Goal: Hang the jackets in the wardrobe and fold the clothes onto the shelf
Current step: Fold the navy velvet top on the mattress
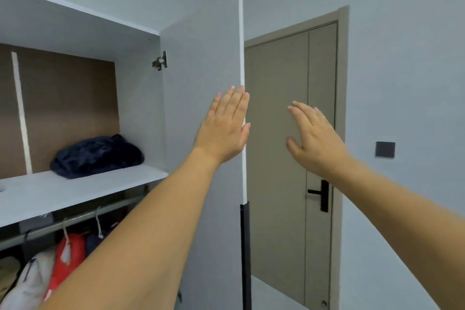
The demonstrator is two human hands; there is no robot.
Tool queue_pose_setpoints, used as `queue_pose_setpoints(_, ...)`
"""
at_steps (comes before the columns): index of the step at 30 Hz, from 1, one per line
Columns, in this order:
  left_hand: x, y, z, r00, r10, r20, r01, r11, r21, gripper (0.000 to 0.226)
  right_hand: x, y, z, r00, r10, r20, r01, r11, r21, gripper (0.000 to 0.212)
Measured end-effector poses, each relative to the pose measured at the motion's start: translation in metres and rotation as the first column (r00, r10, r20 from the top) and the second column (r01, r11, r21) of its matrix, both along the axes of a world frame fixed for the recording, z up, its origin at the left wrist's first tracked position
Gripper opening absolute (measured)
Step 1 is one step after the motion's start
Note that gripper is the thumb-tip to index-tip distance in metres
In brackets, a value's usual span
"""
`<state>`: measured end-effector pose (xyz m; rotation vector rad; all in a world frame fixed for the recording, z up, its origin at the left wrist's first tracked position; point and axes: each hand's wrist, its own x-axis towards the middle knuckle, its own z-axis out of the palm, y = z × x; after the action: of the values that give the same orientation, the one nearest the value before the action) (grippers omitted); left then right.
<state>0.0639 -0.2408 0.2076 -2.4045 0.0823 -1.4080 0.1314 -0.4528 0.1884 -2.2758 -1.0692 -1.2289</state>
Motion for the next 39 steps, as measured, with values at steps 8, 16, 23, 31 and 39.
queue_pose_setpoints(8,0.082,-0.154,-0.042,0.987,-0.128,-0.098,0.129,0.992,-0.004,0.065,0.056,-0.166,-0.049,0.969,-0.161,-0.186,0.18,0.979,0.093,0.061)
queue_pose_setpoints(16,0.185,-0.239,-0.09,0.945,-0.221,-0.24,0.241,0.969,0.057,0.066,0.129,-0.266,-0.114,0.879,-0.285,-0.382,0.326,0.944,0.047,0.062)
queue_pose_setpoints(23,0.311,-0.308,-0.108,0.897,-0.334,-0.289,0.366,0.929,0.062,0.065,0.211,-0.341,-0.137,0.789,-0.413,-0.454,0.479,0.877,0.035,0.061)
queue_pose_setpoints(31,0.444,-0.443,-0.136,0.743,-0.56,-0.366,0.594,0.804,-0.023,0.063,0.278,-0.458,-0.166,0.652,-0.533,-0.539,0.648,0.761,0.031,0.061)
queue_pose_setpoints(39,0.505,-0.655,-0.207,0.554,-0.664,-0.503,0.76,0.649,-0.019,0.064,0.299,-0.646,-0.23,0.444,-0.62,-0.647,0.802,0.597,-0.021,0.06)
